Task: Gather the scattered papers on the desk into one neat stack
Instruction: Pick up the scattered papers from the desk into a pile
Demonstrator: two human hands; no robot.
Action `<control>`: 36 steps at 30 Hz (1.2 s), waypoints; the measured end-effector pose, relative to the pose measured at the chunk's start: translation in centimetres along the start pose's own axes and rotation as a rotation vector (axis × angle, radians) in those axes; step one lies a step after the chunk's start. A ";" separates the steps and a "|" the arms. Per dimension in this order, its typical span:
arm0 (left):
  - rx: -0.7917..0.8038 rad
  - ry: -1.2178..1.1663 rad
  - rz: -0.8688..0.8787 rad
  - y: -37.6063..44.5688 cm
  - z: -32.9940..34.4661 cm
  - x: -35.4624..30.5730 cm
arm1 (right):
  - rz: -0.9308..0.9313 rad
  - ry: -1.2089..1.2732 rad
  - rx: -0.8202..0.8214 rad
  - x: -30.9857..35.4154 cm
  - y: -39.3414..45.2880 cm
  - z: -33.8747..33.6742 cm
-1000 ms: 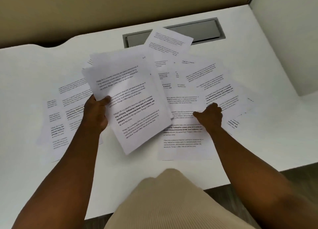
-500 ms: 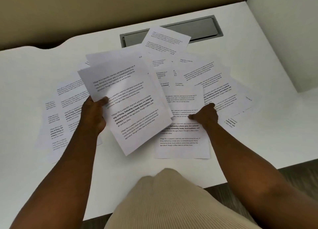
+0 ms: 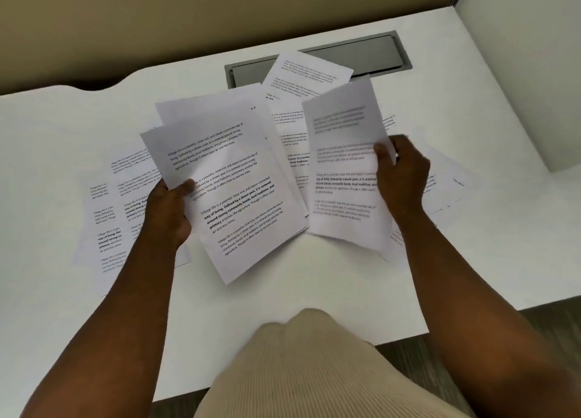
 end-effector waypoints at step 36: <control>0.304 0.140 -0.070 -1.6 5.8 1.4 | 0.516 0.431 0.644 -1.2 -4.4 10.3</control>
Point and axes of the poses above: each hand's wrist, its own y-axis towards the middle knuckle, its own z-axis out of the palm, x = y × z, the point moved 6 cm from there along y, towards the middle knuckle, and after that the axes turned 1 degree about z, right-handed, at the moved point
